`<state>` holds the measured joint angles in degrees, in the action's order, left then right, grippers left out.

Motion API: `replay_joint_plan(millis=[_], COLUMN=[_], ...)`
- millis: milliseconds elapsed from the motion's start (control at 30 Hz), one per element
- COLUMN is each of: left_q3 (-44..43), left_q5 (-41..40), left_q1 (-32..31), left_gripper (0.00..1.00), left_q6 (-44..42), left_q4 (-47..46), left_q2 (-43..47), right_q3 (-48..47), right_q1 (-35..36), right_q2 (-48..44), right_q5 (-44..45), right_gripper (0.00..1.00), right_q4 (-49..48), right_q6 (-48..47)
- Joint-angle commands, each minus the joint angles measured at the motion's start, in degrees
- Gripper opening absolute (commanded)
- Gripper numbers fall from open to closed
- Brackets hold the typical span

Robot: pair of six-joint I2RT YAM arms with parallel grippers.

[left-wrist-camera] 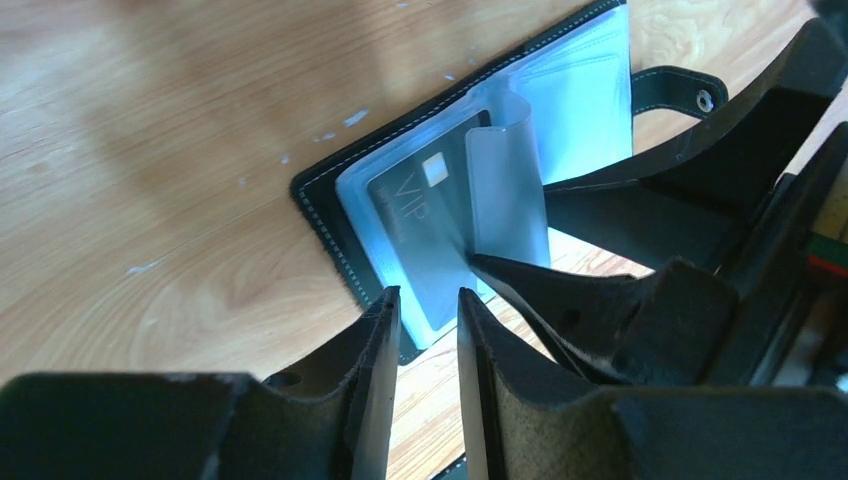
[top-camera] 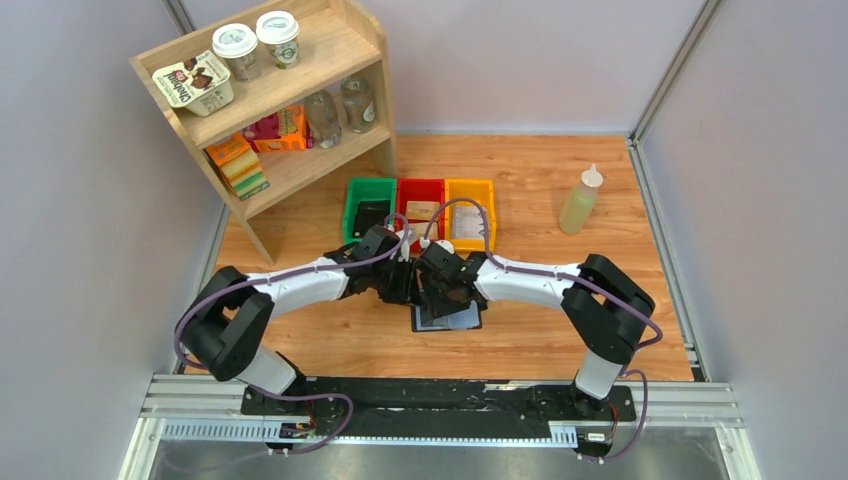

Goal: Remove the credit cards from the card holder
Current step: Remove the credit card from the card holder.

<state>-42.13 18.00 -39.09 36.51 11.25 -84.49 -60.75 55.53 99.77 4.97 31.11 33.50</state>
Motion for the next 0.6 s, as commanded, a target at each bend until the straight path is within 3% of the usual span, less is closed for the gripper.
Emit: replay_joint_plan(millis=[0,233,467,567], left_q3=[-3.1,-3.0,-3.6,-3.7], left_q5=[4.6,3.6,2.5,1.8], left_q1=[-0.7,-0.8,-0.8,-0.8], left_gripper=[0.34,0.26,0.11,0.09], left_q6=[-1.3,-0.2,0.0,-0.3], left_q4=[-3.2,-2.5,0.3,1.4], left_q2=[-3.3,-9.2,-12.5,-12.6], right_q3=[2.1,1.7,-0.4,-1.6], right_q1=[-0.6,-0.8,-0.7,-0.8], right_q2=[0.8,-0.3,-0.4,-1.1], right_q5=[-0.4,0.6,5.7,9.4], right_gripper=[0.42,0.39,0.39,0.40], right_q4=[-1.1,0.3,5.4,8.5], right_q6=[0.4,1.4,3.1,3.2])
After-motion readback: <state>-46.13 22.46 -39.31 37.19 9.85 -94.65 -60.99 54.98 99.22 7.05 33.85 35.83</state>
